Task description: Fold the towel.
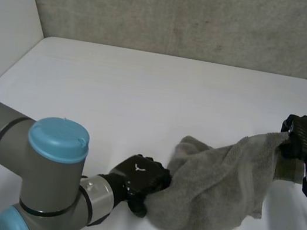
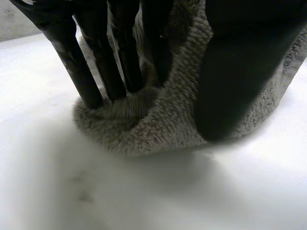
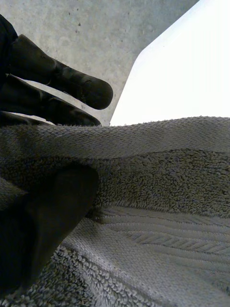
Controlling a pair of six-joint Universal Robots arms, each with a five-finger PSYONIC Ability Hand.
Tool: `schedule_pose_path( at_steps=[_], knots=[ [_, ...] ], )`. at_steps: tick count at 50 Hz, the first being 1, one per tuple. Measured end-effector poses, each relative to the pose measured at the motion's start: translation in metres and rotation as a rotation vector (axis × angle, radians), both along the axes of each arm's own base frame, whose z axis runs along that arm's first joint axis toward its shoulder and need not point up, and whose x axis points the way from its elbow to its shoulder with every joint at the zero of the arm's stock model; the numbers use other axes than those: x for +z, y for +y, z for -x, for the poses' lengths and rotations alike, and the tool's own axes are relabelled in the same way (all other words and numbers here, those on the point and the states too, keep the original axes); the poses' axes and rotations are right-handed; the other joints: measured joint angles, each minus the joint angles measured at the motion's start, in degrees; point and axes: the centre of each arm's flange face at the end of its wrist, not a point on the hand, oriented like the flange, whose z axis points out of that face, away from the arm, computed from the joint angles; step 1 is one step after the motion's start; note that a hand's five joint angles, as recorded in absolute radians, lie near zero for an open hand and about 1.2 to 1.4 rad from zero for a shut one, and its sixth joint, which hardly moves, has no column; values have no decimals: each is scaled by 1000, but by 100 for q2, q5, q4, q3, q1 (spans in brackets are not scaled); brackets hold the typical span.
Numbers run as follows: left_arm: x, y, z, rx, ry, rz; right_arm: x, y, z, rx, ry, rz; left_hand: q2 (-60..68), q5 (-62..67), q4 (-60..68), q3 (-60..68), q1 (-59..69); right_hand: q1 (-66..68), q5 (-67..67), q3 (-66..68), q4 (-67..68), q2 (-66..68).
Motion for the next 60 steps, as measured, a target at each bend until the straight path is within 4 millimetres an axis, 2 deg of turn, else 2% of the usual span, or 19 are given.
schedule_pose_path(
  at_steps=[1,4,8,15,17,20,22,25,28,32,35,38,45,51,55,56,58,59,60],
  knots=[
    [-1,1,1,-5,1,-5,0,0,0,0,0,0,871,935,912,781,897,0,0,0,0,0],
    [0,1,5,-4,12,-7,1,1,0,0,0,0,1983,2018,2074,1950,1930,0,0,0,0,0],
    [11,-5,7,26,31,11,5,3,-2,6,3,4,2303,2336,2434,2314,2212,0,0,0,0,0],
    [74,-12,-10,154,60,93,35,15,-6,44,42,-1,2446,2489,2580,2465,2315,14,0,0,0,0],
    [99,-10,-19,185,76,126,50,21,-8,66,53,1,2453,2498,2597,2477,2316,14,-1,0,0,0],
    [140,0,-33,214,118,182,76,32,-11,104,59,22,2462,2500,2602,2487,2347,16,0,0,0,0],
    [156,6,-39,219,140,207,88,37,-13,122,60,36,2463,2494,2604,2487,2360,16,0,0,0,0],
    [193,24,-54,224,194,265,116,48,-16,155,58,73,2467,2494,2605,2489,2368,17,0,0,7,0],
    [214,36,-64,223,229,301,136,55,-18,175,57,99,2467,2494,2606,2489,2369,17,0,0,30,0],
    [224,43,-71,229,245,320,150,57,-21,189,56,113,2467,2494,2607,2489,2376,17,0,0,30,0],
    [220,39,-73,244,232,312,149,50,-25,200,55,98,2467,2494,2608,2489,2393,17,0,0,30,0],
    [205,26,-71,265,193,276,138,39,-33,218,56,57,2467,2494,2607,2489,2393,17,0,0,30,0],
    [140,-20,-55,310,53,132,90,1,-63,259,83,-62,2468,2494,2608,2489,2393,17,0,2,30,0],
    [86,-56,-38,324,-23,46,48,-36,-86,221,175,-105,2473,2494,2612,2491,2393,18,0,2,30,0],
    [64,-76,-26,328,-27,39,34,-60,-97,167,241,-80,2474,2494,2615,2491,2393,-65,-55,-71,-53,-78],
    [62,-79,-24,328,-24,41,33,-63,-97,160,247,-75,2474,2494,2615,2491,2393,-159,-196,-159,-148,-165],
    [57,-86,-19,330,-10,55,32,-71,-99,133,262,-55,2473,2494,2609,2489,2393,-1249,-1276,-1186,-1234,-1247],
    [55,-90,-17,331,2,66,33,-75,-100,119,268,-45,2271,2444,2386,2275,2336,-2123,-2063,-2053,-2095,-2132],
    [55,-94,-14,332,15,79,34,-79,-100,105,270,-33,1852,2060,1972,1861,1928,-3428,-3545,-3348,-3379,-3463]
  ],
)
